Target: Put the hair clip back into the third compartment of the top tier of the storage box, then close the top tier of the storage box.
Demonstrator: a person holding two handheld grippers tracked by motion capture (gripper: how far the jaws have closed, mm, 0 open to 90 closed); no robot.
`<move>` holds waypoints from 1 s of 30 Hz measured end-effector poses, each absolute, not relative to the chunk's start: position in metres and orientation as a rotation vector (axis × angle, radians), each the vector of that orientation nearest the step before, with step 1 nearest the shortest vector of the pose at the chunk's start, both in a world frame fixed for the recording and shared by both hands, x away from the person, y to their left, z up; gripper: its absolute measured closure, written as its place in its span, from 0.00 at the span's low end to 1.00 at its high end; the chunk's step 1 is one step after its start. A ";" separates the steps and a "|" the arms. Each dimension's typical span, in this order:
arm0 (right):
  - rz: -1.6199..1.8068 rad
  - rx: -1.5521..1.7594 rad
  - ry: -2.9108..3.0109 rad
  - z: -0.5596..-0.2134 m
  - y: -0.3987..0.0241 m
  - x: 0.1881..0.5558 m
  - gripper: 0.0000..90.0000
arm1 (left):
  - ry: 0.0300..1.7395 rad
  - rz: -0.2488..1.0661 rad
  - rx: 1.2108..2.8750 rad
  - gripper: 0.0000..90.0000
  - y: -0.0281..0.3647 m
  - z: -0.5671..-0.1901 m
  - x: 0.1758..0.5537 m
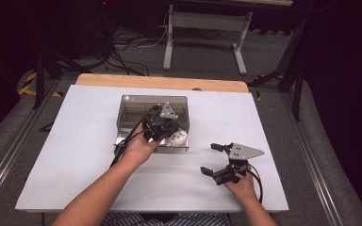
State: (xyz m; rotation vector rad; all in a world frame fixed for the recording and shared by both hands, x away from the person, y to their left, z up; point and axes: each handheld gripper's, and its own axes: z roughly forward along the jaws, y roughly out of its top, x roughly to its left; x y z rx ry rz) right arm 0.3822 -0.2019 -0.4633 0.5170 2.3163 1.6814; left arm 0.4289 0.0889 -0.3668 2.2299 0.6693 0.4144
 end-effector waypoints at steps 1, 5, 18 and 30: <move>1.680 0.518 2.315 -0.463 -0.202 0.382 0.03 | 0.669 0.409 2.232 0.96 0.090 -0.365 0.428; 1.675 0.519 2.318 -0.463 -0.202 0.382 0.04 | 0.663 0.411 2.225 0.97 0.094 -0.361 0.424; 1.656 0.530 2.320 -0.462 -0.203 0.381 0.09 | 0.646 0.384 2.202 0.97 0.109 -0.351 0.413; 1.646 0.534 2.327 -0.460 -0.204 0.380 0.16 | 0.654 0.372 2.190 0.97 0.122 -0.350 0.408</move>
